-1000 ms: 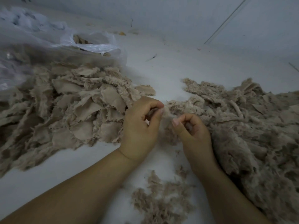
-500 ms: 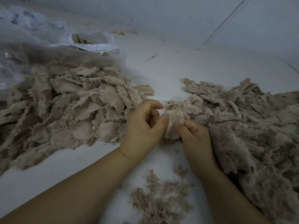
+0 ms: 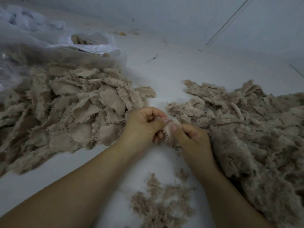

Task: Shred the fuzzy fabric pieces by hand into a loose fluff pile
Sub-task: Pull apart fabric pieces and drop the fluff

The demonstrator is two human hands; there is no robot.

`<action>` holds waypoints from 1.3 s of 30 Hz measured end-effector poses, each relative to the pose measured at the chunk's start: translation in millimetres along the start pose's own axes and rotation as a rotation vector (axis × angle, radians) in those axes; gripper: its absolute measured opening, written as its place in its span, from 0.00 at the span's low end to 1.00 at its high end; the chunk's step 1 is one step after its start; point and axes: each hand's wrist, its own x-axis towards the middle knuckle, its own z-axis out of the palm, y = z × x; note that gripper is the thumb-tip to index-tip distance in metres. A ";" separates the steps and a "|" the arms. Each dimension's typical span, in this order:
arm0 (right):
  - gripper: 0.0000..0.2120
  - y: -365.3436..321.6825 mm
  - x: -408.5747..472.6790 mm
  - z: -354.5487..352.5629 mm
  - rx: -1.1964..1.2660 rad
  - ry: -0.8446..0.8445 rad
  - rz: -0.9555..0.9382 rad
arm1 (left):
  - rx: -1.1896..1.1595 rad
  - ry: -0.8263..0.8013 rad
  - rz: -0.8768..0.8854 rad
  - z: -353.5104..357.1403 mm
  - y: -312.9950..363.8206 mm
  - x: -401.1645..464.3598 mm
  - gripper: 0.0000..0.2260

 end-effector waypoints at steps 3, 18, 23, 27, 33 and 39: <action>0.23 -0.5 0.9 -0.1 0.004 0.027 -0.004 | -0.023 0.050 0.010 -3.9 -3.9 3.1 0.07; 0.23 -4.6 0.6 -0.8 0.051 0.160 0.025 | 0.365 -0.349 -0.151 -2.4 16.9 -9.2 0.14; 0.15 -5.9 -1.3 1.4 0.042 0.103 0.021 | 0.405 -0.357 -0.167 -1.3 11.9 -9.6 0.13; 0.16 -3.0 0.7 1.5 0.031 0.176 0.030 | 0.088 -0.145 -0.117 -0.9 12.3 -5.5 0.10; 0.18 -2.0 3.7 1.6 0.156 0.317 0.111 | -0.187 0.147 0.052 -9.1 12.1 10.8 0.15; 0.18 -2.4 3.6 2.0 0.149 0.313 0.088 | 1.181 -0.190 0.127 9.5 -6.1 3.0 0.12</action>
